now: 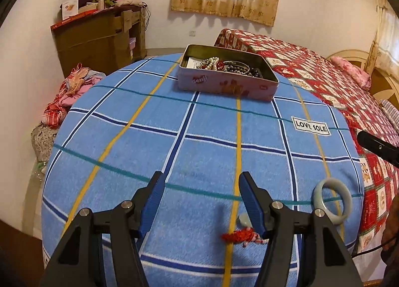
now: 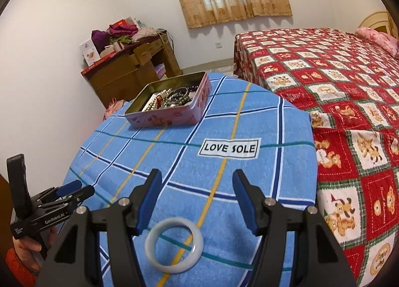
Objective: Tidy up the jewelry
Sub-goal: 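Move both open tools back toward the pale jade bangle and red tassel pendant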
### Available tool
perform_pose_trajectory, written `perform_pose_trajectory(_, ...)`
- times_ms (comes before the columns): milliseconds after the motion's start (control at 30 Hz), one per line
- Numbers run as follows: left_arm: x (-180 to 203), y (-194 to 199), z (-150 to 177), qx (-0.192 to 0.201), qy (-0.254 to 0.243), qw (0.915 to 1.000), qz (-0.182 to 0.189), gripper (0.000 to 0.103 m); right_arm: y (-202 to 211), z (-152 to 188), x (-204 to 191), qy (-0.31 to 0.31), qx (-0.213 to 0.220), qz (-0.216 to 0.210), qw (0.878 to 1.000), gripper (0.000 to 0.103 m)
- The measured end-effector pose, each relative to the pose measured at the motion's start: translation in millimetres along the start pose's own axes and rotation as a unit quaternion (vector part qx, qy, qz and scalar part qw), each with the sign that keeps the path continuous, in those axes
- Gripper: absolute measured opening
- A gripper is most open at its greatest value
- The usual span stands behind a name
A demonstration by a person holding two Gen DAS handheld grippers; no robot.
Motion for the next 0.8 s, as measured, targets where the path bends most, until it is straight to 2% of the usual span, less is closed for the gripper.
perform_pose_trajectory(267,1,7,3,0.001,-0.012,0.9995,-0.028,0.062,2,11,-6,0.025,-0.009,0.008,1.0,0.061)
perform_pose_trajectory(533,1,14,4,0.002,-0.017,0.9992,-0.036,0.062,8,15,-4,0.028,-0.008,0.008,1.0,0.06)
perform_pose_trajectory(800,-9,29,17,-0.001,-0.018,0.9998,0.007,0.062,15,29,4,0.033,-0.02,0.019,0.999,0.057)
Point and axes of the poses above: each gripper's, at about its wrist camera, not at the fingertips, and y roughly against the way its jaws point, x to its right, z to its underside, the point moved 6 cm from there along -y, roughly the way its jaws point, and after that the axes turned 2 degrees about -y, right-handed, at the moved point
